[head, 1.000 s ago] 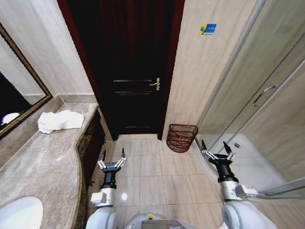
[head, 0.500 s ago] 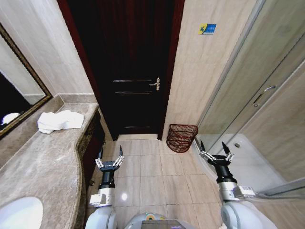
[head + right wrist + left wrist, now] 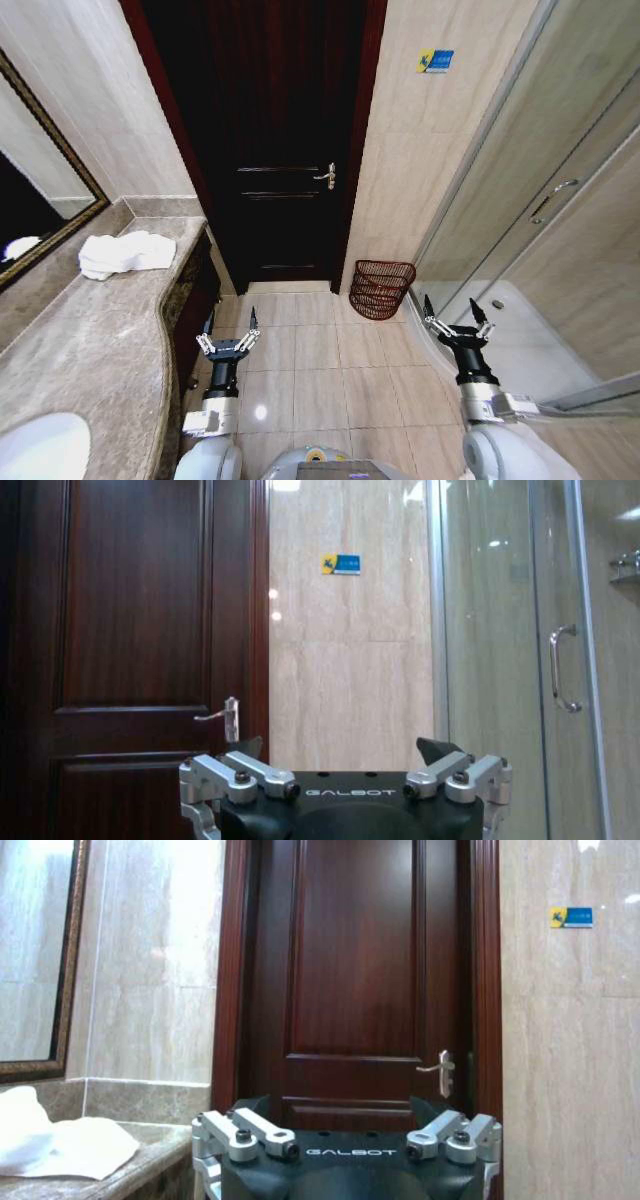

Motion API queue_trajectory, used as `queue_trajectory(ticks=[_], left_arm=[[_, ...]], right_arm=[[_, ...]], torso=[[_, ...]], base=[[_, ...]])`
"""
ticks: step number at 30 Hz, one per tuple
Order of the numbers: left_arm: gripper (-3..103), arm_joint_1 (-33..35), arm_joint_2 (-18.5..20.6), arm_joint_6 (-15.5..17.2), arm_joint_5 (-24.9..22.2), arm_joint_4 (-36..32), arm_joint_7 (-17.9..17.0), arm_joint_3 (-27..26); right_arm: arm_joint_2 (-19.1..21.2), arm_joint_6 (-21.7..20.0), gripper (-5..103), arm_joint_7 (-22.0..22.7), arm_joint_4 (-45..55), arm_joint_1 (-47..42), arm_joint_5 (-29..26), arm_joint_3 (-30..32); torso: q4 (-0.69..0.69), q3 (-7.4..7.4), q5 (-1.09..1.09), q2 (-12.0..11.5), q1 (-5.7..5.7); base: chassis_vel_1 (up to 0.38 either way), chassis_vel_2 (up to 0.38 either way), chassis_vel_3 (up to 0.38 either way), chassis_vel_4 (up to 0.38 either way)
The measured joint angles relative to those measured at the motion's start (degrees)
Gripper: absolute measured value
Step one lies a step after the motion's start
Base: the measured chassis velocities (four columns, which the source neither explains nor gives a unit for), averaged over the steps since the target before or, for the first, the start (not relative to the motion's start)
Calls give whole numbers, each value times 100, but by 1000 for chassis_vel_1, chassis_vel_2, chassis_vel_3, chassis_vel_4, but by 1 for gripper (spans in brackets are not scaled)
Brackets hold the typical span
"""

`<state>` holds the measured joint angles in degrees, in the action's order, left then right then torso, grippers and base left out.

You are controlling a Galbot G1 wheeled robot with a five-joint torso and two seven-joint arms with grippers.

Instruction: Discard the used towel into the hamper.

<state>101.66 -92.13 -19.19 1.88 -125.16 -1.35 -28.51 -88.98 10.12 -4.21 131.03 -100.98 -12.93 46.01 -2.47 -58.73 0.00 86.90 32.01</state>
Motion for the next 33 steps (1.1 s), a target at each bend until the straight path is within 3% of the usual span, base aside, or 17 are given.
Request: queue_trajectory(ticks=[16, 33], left_arm=[[93, 16, 0, -13, 121, 18, -64, 91], [93, -3, 0, -38, 140, 89, -70, 111]], right_arm=[[44, 48, 100, 5, -9, 1, -50, -31], [-6, 71, 100, -38, -23, -23, -41, -41]], torso=[[-1, 0, 0, 0, -1], [0, 0, 0, 0, 0]], base=[[-10, 14, 14, -9], [-110, 103, 110, -111]])
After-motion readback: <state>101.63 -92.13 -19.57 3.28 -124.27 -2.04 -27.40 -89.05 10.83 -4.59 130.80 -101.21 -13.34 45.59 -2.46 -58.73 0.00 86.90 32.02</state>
